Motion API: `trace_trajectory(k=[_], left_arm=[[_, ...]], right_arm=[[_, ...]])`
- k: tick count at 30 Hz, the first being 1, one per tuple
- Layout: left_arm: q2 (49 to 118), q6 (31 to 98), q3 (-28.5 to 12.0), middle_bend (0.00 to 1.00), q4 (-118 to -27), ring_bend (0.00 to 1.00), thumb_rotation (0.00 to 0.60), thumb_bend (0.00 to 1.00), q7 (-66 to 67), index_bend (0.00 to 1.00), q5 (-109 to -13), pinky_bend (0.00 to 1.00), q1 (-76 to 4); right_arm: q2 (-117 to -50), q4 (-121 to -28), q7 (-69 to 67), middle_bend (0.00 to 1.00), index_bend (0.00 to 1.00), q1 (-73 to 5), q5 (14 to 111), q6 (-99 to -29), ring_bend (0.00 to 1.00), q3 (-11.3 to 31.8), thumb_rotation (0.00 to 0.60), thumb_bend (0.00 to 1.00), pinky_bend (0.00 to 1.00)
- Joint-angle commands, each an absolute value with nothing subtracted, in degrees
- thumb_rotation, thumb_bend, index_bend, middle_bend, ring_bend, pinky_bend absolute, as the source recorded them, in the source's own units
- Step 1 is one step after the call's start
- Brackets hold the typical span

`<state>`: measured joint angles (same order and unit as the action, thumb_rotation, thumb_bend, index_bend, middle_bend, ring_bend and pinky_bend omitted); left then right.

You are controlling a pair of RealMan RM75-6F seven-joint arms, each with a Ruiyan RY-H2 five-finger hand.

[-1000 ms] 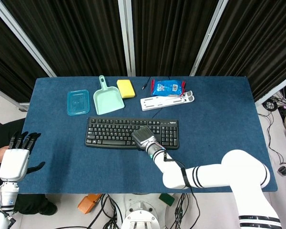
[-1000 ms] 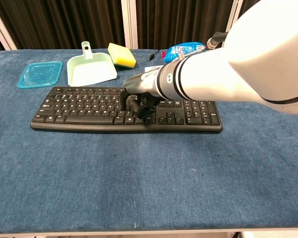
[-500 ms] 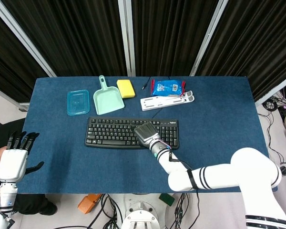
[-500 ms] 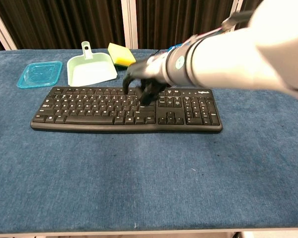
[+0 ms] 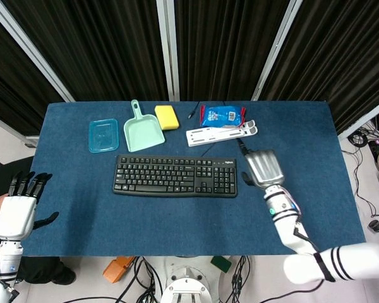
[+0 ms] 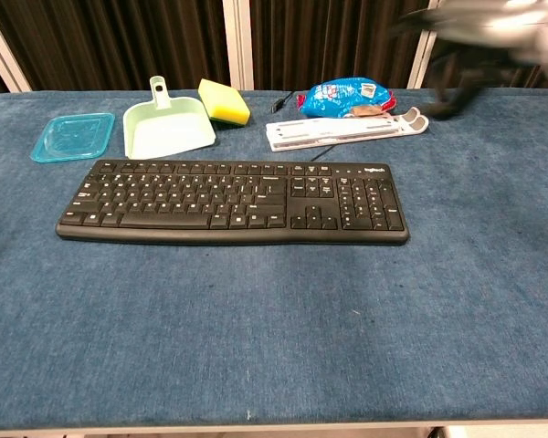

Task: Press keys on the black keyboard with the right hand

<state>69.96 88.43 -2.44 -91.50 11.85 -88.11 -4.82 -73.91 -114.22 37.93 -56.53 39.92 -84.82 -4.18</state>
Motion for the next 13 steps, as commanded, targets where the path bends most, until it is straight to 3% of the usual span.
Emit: trace_trajectory(k=[1,5,13], left_arm=[[69.96,88.47,-2.49,0.16,-91.76,0.11,0.6,0.1,12.08,0.16,-88.33,0.0,-4.94],[69.93,88.6,-2.48,0.16,-92.44,0.11,0.6,0.1,12.75,0.16,-88.61,0.0,-4.99],[70.0,88.44,-2.39,0.16,-94.05,0.11,0.6,0.1,14.48,0.16,-88.77,0.0,-5.1]], right_arm=[[-67.1,-115.33,24.37,0.03,0.0,-41.23,55.65,-94.62,0.02,-13.95,0.52,0.24,0.18],[-64.89,-111.28,14.82,0.0,0.0,-32.34,62.7,-98.38,0.0,-17.41,0.519,0.24,0.06],[-63.93,-103.79,2.92,0.0,0.0,-20.84,70.64,-101.03,0.0,-17.8,0.519,0.24,0.04]])
